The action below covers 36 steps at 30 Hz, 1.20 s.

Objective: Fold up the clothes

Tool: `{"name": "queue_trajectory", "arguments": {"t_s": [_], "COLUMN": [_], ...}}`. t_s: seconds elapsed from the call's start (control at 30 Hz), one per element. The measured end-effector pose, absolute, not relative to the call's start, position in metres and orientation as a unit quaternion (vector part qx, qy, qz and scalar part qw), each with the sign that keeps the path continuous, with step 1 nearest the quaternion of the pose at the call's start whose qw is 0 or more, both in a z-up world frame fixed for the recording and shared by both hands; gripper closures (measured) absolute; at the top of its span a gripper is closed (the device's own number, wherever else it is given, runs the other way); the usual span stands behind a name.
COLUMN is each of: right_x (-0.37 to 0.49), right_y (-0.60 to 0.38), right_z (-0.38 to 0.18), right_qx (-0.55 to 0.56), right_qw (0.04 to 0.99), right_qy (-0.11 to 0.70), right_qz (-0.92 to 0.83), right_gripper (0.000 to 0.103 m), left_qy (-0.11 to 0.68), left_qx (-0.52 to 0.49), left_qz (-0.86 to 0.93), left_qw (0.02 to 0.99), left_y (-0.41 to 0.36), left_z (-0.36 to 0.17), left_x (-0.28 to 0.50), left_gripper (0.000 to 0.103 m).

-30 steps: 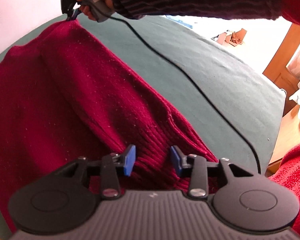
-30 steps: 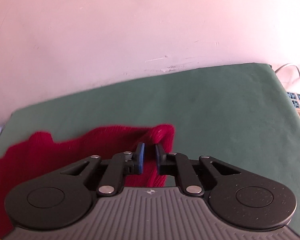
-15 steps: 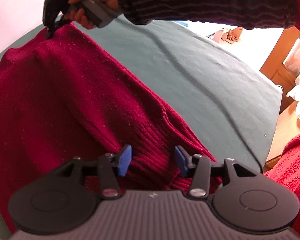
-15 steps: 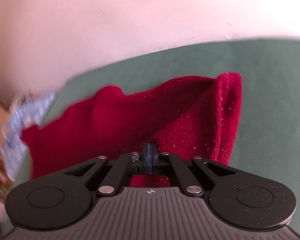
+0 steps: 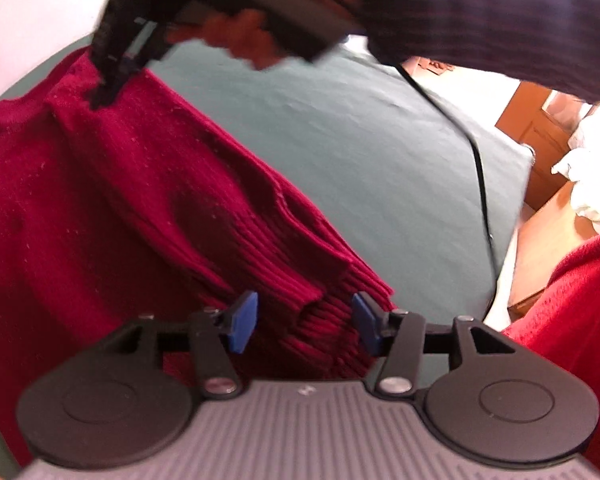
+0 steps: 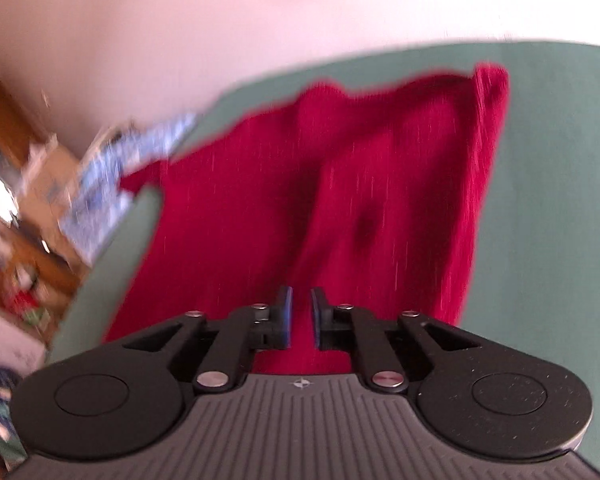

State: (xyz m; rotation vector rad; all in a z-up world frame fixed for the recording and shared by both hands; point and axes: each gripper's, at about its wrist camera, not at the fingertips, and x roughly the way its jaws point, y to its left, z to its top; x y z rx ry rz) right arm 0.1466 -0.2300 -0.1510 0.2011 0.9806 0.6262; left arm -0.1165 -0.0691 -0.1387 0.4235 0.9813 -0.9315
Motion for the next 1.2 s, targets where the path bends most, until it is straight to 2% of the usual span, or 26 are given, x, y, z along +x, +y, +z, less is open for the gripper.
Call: {"name": "queue_trajectory", "arguments": {"t_s": [0.1,0.37,0.5,0.6,0.73,0.9,1.0,1.07,1.1,1.13,1.2], "right_x": [0.102,0.028,0.016,0.017,0.007,0.001,0.004,0.002,0.000,-0.002,-0.005], "right_y": [-0.225,-0.200,-0.215,-0.236,-0.240,-0.245,-0.244,-0.242,-0.242,-0.243,-0.246], "right_z": [-0.152,-0.137,-0.137,-0.140,-0.147,-0.157,-0.162,-0.162,-0.161,-0.160,-0.159], "right_qx": [0.057,0.002,0.060,0.129,0.125,0.146,0.172,0.172,0.167,0.163,0.159], "right_qw": [0.826,0.844,0.876,0.880,0.871,0.860,0.851,0.849,0.849,0.850,0.848], "right_qy": [0.483,0.481,0.451,0.447,0.466,0.480,0.486,0.486,0.487,0.487,0.491], "right_qz": [0.285,0.237,0.157,0.094,0.088,0.091,0.105,0.114,0.117,0.119,0.123], "right_gripper": [0.094,0.085,0.084,0.084,0.083,0.080,0.080,0.084,0.091,0.093,0.095], "left_qy": [0.448,0.430,0.416,0.440,0.474,0.490,0.494,0.500,0.503,0.505,0.509], "left_qx": [0.196,0.192,0.158,0.102,0.024,-0.002,-0.037,-0.059,-0.069,-0.079,-0.088], "left_qz": [-0.441,-0.485,-0.455,-0.409,-0.406,-0.374,-0.366,-0.363,-0.359,-0.355,-0.350], "left_qw": [0.753,0.737,0.771,0.793,0.781,0.788,0.788,0.784,0.783,0.783,0.781], "left_y": [-0.067,-0.051,-0.024,-0.006,0.002,-0.010,-0.008,-0.001,0.002,0.005,0.010], "left_z": [-0.141,-0.133,-0.119,-0.123,-0.133,-0.146,-0.151,-0.155,-0.157,-0.160,-0.159], "left_x": [-0.120,-0.119,-0.090,-0.050,-0.029,-0.031,-0.031,-0.030,-0.029,-0.028,-0.029], "left_gripper": [0.047,0.048,0.046,0.051,0.049,0.052,0.063,0.081,0.091,0.095,0.096]}}
